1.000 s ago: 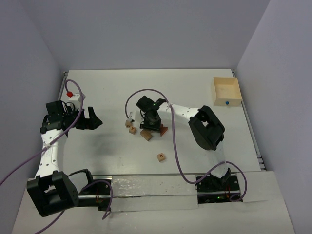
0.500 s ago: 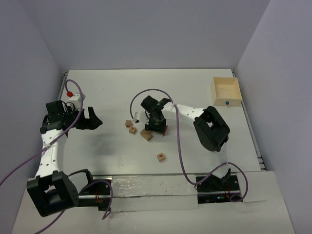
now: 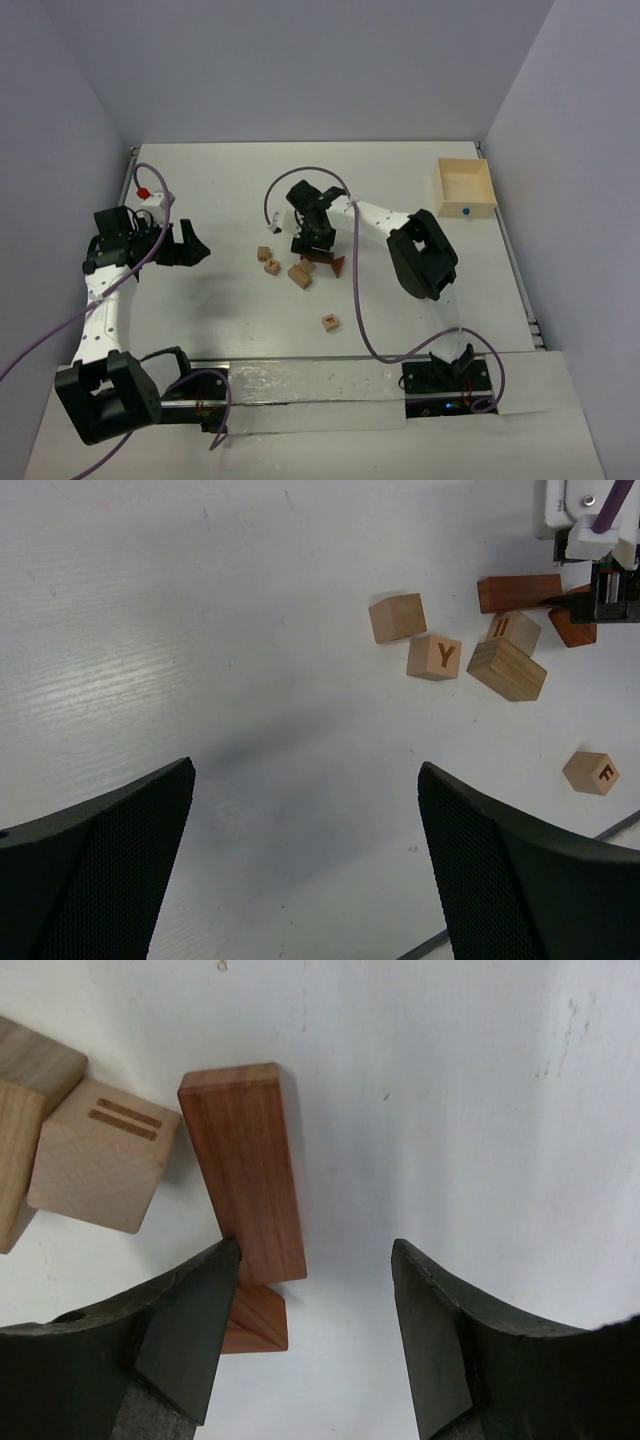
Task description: Build the wood block tower
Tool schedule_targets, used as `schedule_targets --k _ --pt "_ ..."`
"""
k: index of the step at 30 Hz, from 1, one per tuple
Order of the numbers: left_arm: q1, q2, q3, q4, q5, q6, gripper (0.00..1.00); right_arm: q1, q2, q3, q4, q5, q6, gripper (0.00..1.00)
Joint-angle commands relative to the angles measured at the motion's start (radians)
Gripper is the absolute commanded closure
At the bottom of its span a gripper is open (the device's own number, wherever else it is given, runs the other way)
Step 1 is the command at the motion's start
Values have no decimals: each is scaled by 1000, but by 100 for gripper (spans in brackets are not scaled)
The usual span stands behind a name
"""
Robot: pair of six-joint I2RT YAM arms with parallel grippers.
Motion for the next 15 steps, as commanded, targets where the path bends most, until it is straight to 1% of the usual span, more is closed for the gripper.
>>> schedule_targets --k 1,12,13,15 --pt "5 -5 39 4 22 10 1 12 35 24 -21 -50 -2 31" --pt "5 -1 40 5 19 9 1 52 13 -61 -24 -111 -13 35" --pt "5 0 40 3 19 9 1 52 10 -60 -24 -114 -13 36" --pt "5 3 42 5 19 9 1 52 7 -56 -28 -115 -15 43"
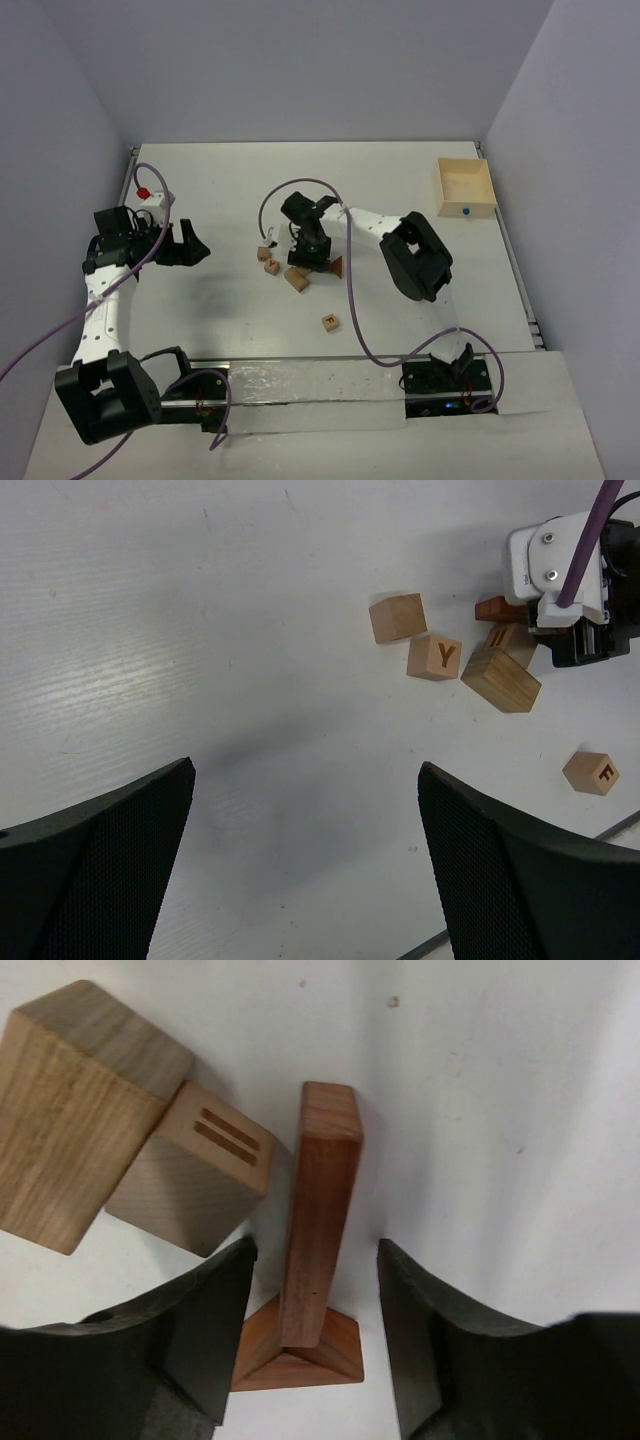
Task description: Build the wood block tower
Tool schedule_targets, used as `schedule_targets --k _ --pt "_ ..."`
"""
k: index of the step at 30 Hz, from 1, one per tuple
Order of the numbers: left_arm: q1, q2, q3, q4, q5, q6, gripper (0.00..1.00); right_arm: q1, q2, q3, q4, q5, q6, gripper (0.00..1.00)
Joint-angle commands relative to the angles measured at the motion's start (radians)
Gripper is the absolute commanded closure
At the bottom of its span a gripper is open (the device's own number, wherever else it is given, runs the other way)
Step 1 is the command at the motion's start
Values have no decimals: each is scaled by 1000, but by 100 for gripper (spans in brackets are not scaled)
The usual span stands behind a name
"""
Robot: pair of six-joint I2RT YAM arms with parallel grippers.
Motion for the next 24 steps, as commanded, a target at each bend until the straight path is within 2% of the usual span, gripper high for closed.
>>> schedule_targets --k 1,4,5,7,9,13,24 --pt "3 4 42 3 20 9 1 7 -10 -19 -16 -36 -12 48" --pt "5 -1 39 6 18 7 1 6 -4 -10 -24 -40 -13 60" --pt "5 -2 39 5 18 7 1 6 -4 -8 -26 -42 -13 60" --pt "5 -3 39 8 15 6 1 7 -9 -7 -28 -41 -12 70" --pt "5 4 42 6 17 7 1 6 -24 -14 -27 -34 -18 83" --pt "5 7 42 3 17 8 1 -9 -43 -21 -15 15 -45 99" --pt "4 13 43 2 21 10 1 -165 -57 54 -22 90 -61 100"
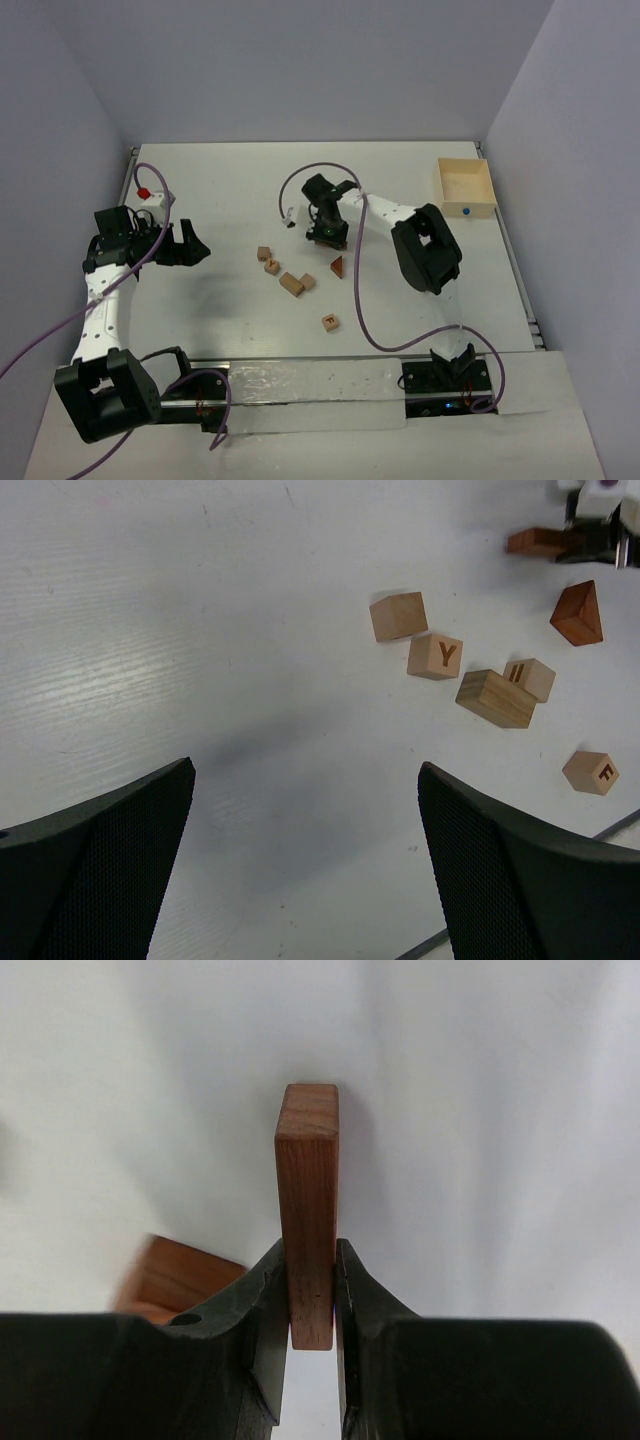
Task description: Build the wood block tower
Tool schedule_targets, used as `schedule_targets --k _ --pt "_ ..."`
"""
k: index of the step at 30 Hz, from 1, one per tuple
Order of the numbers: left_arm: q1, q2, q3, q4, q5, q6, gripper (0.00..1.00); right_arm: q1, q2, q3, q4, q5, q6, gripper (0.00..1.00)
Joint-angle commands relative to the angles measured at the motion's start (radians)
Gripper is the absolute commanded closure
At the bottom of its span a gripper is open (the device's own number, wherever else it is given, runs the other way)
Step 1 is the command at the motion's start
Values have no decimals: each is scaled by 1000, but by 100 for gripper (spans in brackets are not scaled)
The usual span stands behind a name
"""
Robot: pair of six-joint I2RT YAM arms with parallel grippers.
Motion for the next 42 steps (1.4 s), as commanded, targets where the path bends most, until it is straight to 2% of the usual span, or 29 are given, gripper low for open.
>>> schedule_targets --k 1,7,14,19,26,34,38,42 --pt "4 6 43 2 21 10 1 -59 -60 17 -12 47 -23 100" --pt "3 -2 42 6 17 7 1 -76 -107 -101 10 45 -4 100" --pt "5 -12 36 17 -1 -7 1 -21 -169 -239 60 -25 147 100" --pt "3 -11 38 14 5 -4 1 22 -171 -237 76 -157 392 100" --pt "4 -15 36 14 7 -2 1 89 -130 -216 111 -331 625 100" --pt "5 -13 36 14 4 -4 1 111 -119 -194 97 -518 691 100" --pt "4 -10 37 15 3 -4 1 94 -132 -183 91 -541 686 100" --pt "5 -11 37 15 3 -4 1 56 -165 -169 51 -537 613 100"
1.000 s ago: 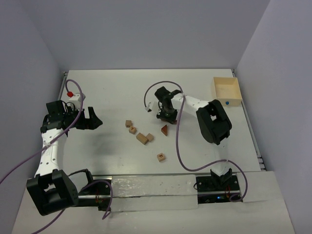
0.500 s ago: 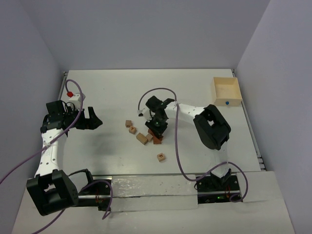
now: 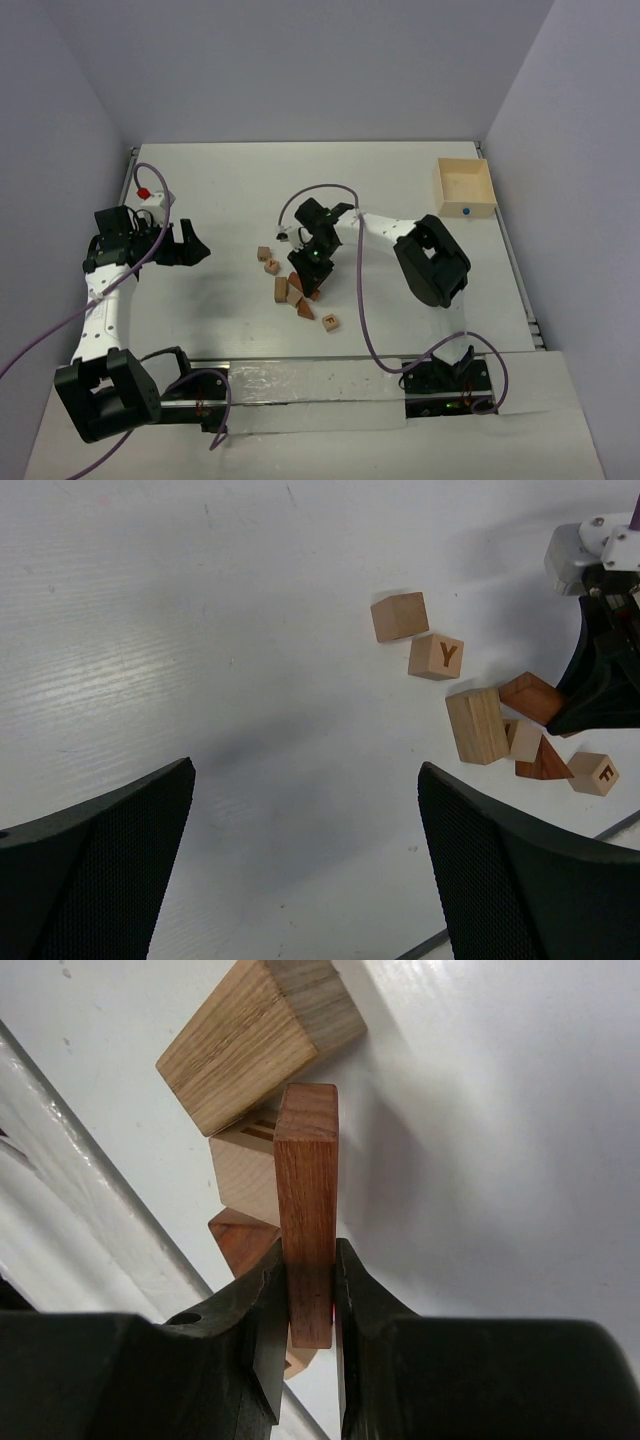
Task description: Build the wood block tower
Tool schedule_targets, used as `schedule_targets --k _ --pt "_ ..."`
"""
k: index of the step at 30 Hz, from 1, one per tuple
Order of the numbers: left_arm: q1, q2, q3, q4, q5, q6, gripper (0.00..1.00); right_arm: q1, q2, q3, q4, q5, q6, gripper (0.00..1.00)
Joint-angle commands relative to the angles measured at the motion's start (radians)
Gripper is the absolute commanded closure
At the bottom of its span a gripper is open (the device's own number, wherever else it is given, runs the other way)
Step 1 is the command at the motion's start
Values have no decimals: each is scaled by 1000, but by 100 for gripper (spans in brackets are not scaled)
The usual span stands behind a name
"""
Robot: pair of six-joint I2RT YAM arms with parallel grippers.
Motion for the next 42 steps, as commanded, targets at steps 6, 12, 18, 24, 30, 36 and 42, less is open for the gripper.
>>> schedule_targets --k 6,12,18,24,30,36,42 --pt "5 -11 37 14 6 -1 1 -129 -75 54 -60 -45 -52 100" --pt "4 -27 33 18 7 -1 1 -243 -54 38 22 -135 73 100" --pt "5 -12 37 13 7 0 1 -289 12 84 41 -222 171 100" --pt "4 -17 36 15 3 -1 1 -290 111 141 47 -255 255 100" --pt "4 -8 38 14 4 -1 1 -290 182 144 58 -272 308 99" --pt "5 -3 39 13 3 -1 1 -290 234 136 56 -307 333 68" --pt "5 -3 39 14 3 -1 1 -297 209 94 64 -243 360 26"
